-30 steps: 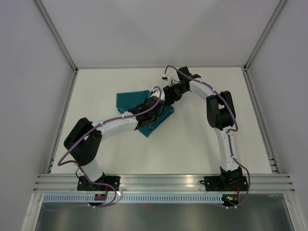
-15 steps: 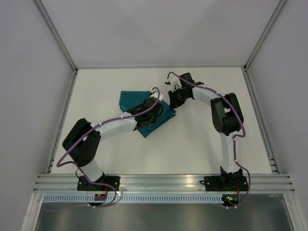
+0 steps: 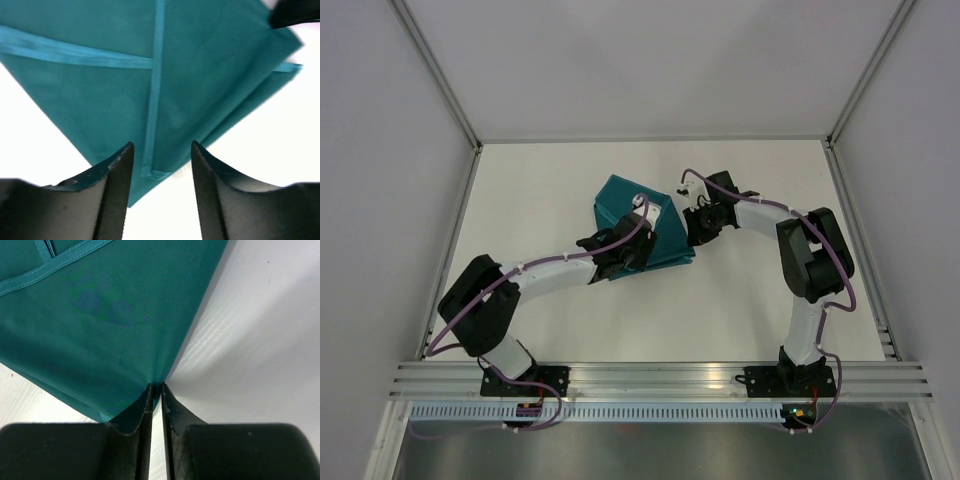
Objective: Fold the napkin, place the utensils inside, and roll it up
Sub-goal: Roll the napkin with the utensil
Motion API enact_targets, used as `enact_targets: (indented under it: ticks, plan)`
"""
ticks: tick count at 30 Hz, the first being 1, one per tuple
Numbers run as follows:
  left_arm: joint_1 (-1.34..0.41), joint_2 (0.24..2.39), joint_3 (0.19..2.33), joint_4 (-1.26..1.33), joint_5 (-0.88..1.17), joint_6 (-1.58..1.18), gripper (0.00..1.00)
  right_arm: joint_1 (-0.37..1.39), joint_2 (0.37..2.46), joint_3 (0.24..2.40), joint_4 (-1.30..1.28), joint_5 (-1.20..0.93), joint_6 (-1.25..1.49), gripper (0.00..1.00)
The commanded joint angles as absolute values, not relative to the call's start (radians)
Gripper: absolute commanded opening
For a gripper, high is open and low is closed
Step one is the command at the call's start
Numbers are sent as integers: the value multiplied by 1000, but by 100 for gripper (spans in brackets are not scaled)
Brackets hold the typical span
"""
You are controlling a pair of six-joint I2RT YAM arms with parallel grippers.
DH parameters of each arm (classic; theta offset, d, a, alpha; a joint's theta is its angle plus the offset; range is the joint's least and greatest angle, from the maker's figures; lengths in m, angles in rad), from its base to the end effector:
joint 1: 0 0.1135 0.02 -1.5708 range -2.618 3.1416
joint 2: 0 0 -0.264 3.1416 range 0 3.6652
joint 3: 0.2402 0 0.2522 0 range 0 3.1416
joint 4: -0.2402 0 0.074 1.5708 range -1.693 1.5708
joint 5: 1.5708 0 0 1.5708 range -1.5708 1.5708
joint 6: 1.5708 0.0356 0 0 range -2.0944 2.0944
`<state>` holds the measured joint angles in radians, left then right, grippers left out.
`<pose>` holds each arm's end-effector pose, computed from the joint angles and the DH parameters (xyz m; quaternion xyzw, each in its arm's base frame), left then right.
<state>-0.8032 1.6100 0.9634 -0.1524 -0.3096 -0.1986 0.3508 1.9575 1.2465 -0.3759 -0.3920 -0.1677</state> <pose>0.2420 -0.2352 0.2003 0.2171 0.8911 -0.0533 0.3948 0.3654 0.1482 0.1490 -0.2892 0.9085 0.2098 0.2167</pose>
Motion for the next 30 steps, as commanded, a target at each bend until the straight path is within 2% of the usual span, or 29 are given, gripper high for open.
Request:
enact_targets:
  ticks: [1,3,10,14,20,30]
  plan:
    - [-831,1555,953,-55,-238,-140,56,351,1982,1196,-465,-287,-163,18]
    - [-868,1552,953,-49,-229,-83,57,344,1991,1221,-462,-285,-160,21]
    - [-951,1585,933,-34,-333,54,59,250,2028,1379,-512,-402,-147,47]
    - [-1008,1614,927,-31,-419,132,60,189,2010,1417,-499,-443,-140,50]
    - [-1072,1715,945,-6,-500,227,60,135,1947,1364,-459,-454,-150,51]
    - [-1080,1841,980,48,-587,302,62,80,1893,1299,-434,-456,-155,51]
